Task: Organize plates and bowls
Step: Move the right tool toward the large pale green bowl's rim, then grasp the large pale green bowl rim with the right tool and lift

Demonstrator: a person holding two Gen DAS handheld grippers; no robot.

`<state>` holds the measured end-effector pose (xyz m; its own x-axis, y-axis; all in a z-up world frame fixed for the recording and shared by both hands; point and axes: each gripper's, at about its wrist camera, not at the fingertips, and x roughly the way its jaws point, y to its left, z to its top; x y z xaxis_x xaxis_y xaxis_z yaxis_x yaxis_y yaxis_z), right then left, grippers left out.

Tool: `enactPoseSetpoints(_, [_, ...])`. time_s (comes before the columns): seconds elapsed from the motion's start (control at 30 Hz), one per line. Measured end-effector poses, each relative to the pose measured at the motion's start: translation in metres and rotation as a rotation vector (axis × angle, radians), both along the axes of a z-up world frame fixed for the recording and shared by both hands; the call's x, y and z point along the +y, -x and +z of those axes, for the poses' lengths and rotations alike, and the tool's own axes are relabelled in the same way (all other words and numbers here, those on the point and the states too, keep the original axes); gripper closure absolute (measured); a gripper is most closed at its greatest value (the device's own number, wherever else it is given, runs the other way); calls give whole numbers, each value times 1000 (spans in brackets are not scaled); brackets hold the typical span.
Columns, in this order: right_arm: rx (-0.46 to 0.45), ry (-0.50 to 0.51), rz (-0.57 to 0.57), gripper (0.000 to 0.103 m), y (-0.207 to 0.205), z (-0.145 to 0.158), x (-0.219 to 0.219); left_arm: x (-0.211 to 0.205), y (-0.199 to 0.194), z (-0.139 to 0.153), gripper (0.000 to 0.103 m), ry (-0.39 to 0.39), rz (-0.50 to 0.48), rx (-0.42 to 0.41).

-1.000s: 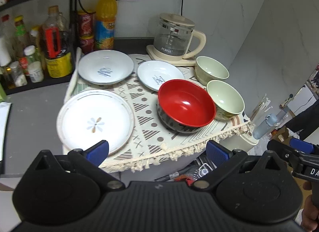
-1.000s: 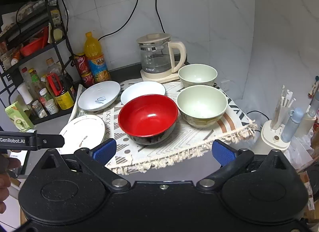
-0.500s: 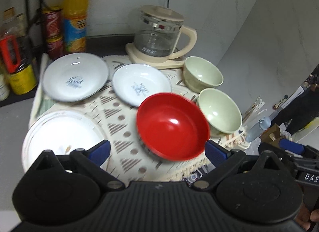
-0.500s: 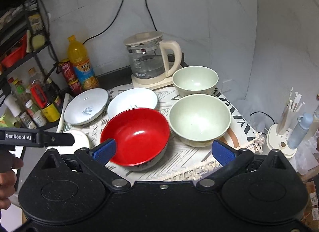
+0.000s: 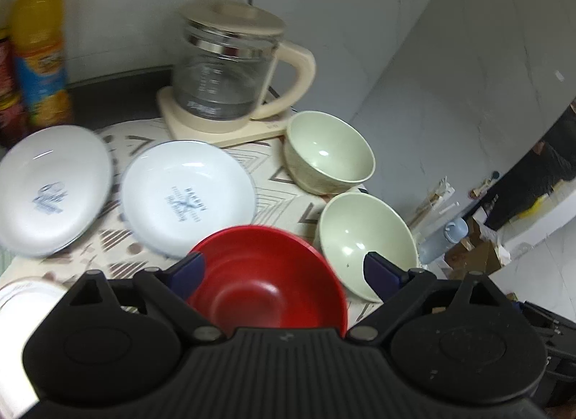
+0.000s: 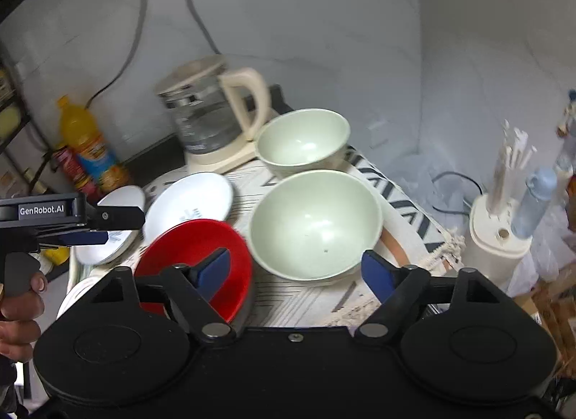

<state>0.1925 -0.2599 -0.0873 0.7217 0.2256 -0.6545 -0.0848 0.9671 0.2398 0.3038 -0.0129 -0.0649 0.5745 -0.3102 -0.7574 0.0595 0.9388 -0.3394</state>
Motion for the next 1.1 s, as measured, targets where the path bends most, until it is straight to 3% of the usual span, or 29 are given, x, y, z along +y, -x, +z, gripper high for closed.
enactPoseSetpoints(0.4, [93, -65, -154, 61, -31, -32, -33, -43, -74, -26, 48, 4, -183, 57])
enactPoseSetpoints(0.6, [135, -90, -204, 65, -45, -49, -39, -68, -109, -45, 53, -18, -270, 110])
enactPoseSetpoints(0.7, [160, -100, -217, 68, -54, -58, -39, -82, -123, -56, 61, -46, -312, 138])
enactPoseSetpoints(0.83, [188, -112, -218, 69, -63, -66, -39, -96, -136, -70, 73, -96, -331, 158])
enactPoseSetpoints(1.1, [255, -141, -207, 73, -85, -84, -35, -105, -152, -91, 83, -118, -332, 226])
